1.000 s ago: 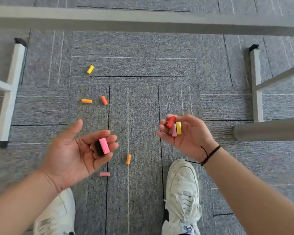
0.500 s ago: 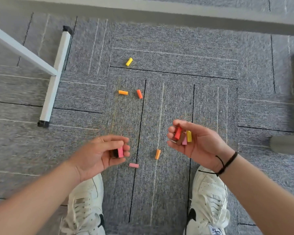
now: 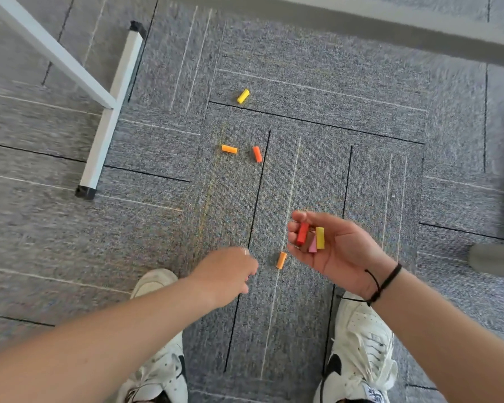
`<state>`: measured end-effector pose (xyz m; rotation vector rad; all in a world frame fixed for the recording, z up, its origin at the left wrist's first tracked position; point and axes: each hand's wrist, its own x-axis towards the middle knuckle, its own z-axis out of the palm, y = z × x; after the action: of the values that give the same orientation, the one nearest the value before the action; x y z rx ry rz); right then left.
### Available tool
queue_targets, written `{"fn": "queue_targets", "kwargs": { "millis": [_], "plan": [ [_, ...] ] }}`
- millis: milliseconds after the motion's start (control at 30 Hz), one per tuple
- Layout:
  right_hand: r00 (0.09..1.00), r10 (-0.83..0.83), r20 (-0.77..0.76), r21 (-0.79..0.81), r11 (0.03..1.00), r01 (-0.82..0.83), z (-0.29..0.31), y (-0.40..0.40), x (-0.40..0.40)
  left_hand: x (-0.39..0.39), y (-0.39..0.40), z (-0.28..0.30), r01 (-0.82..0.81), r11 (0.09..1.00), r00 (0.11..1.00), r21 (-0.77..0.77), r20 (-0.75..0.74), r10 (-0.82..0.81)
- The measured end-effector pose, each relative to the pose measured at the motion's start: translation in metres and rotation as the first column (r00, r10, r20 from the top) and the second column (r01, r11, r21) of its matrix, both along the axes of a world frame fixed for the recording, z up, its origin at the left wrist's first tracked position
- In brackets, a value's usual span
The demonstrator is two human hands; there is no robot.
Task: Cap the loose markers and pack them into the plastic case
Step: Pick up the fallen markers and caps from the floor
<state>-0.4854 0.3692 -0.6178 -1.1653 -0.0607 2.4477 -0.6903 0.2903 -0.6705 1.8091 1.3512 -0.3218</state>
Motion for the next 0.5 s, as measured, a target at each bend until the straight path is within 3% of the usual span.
{"fn": "queue_targets", "kwargs": {
  "millis": [167,233,300,333,400,433,500],
  "plan": [
    [0.999,-0.002,0.036,-0.027,1.0,0.003,-0.005,-0.002,0.002,-0.001,0.002,-0.011,0.186,0.977,0.978,0.101,-0.113,-0.174],
    [0.998,-0.005,0.055,-0.037,0.999,0.007,-0.006,-0.002,0.005,-0.006,0.006,-0.012,0.083,0.996,0.996,0.015,-0.038,-0.083],
    [0.997,0.002,0.078,-0.035,0.999,0.001,-0.007,-0.002,0.008,-0.012,0.014,-0.008,-0.161,0.972,0.981,-0.17,0.083,0.177],
    [0.996,0.007,0.091,-0.033,0.999,-0.004,-0.007,-0.003,0.011,-0.016,0.017,-0.002,-0.309,0.903,0.919,-0.299,0.148,0.364],
    [0.994,0.018,0.104,-0.028,0.999,-0.015,-0.008,-0.004,0.016,-0.022,0.025,0.017,-0.487,0.61,0.629,-0.625,0.234,0.741],
    [0.995,0.017,0.094,-0.028,0.999,-0.015,-0.008,-0.005,0.018,-0.025,0.028,0.027,-0.471,0.458,0.453,-0.754,0.238,0.859],
    [0.998,0.003,0.057,-0.036,0.999,-0.001,-0.007,-0.005,0.024,-0.03,0.031,0.047,-0.364,0.303,0.203,-0.881,0.242,0.949]
  ]
}}
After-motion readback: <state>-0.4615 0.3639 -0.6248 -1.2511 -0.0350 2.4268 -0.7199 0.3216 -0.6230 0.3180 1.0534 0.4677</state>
